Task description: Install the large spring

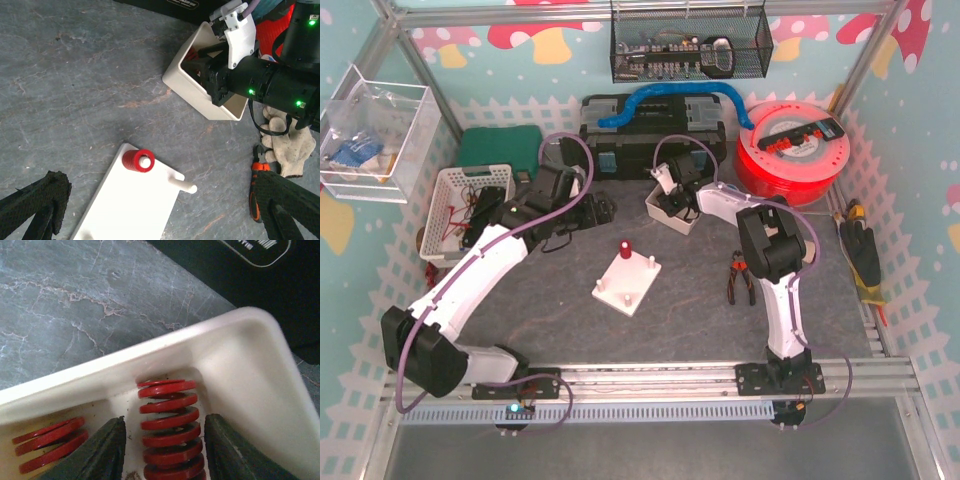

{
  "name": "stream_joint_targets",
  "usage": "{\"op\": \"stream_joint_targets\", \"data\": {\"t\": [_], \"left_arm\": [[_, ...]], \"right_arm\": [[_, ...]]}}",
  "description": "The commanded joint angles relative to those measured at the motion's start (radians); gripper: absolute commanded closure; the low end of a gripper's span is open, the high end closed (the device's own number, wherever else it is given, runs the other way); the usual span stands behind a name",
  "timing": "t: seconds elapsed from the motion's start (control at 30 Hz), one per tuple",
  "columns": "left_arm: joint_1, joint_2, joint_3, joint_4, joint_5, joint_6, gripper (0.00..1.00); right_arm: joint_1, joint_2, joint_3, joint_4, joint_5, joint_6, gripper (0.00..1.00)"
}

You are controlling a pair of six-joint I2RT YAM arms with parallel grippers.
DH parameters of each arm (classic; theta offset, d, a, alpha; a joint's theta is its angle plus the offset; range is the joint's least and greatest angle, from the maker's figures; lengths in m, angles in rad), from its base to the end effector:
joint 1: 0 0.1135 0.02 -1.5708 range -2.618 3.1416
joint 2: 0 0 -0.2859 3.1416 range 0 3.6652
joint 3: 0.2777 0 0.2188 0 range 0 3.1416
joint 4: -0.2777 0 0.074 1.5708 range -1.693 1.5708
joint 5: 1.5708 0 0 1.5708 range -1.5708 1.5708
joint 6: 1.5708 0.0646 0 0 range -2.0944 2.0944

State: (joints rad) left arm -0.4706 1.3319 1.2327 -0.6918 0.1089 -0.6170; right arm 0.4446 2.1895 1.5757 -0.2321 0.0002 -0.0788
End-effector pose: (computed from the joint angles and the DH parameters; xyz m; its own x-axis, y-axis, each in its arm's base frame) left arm 0.2329 -0.1264 0.3318 -0.8171 -0.2296 -0.5288 0.0565 0.8809 -0.4699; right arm 0.4372 0.2083 0.1705 -0.6399 -0.3920 -0.6610 -0.4818 0.8747 -0.0524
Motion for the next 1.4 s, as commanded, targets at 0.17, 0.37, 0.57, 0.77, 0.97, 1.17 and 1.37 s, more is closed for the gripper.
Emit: {"op": "stream_joint_targets", "data": {"t": [0.17, 0.37, 0.57, 0.77, 0.97, 1.17, 1.37], "left_arm": [[0.007, 0.033, 0.01, -0.015, 0.005, -0.012, 0.01], [0.007, 0.031, 0.013, -0.015, 0.0, -0.005, 0.01], [0.008, 0.021, 0.008, -0.016, -0.002, -0.004, 0.01], [0.008, 0.006, 0.005, -0.015, -0.001, -0.006, 0.01], [0.008, -0.012, -0.013, -0.015, -0.004, -0.016, 0.01], [0.009, -0.01, -0.005, -0.018, -0.024, -0.021, 0.01], [0.01, -0.014, 0.001, -0.022, -0.036, -0.026, 0.01]], "right_arm": [[-0.006, 0.003, 0.002, -0.067, 0.003, -0.044, 0.71], [-0.006, 0.01, -0.017, -0.072, 0.019, -0.043, 0.73], [-0.006, 0.042, -0.022, -0.072, 0.0, -0.024, 0.58], [-0.006, 0.046, -0.034, -0.065, 0.003, -0.038, 0.65], [-0.006, -0.008, -0.048, -0.03, -0.072, -0.103, 0.77], [-0.006, -0.067, -0.03, -0.025, -0.065, -0.131, 0.84], [-0.008, -0.132, -0.051, -0.018, -0.074, -0.161, 0.87]]}}
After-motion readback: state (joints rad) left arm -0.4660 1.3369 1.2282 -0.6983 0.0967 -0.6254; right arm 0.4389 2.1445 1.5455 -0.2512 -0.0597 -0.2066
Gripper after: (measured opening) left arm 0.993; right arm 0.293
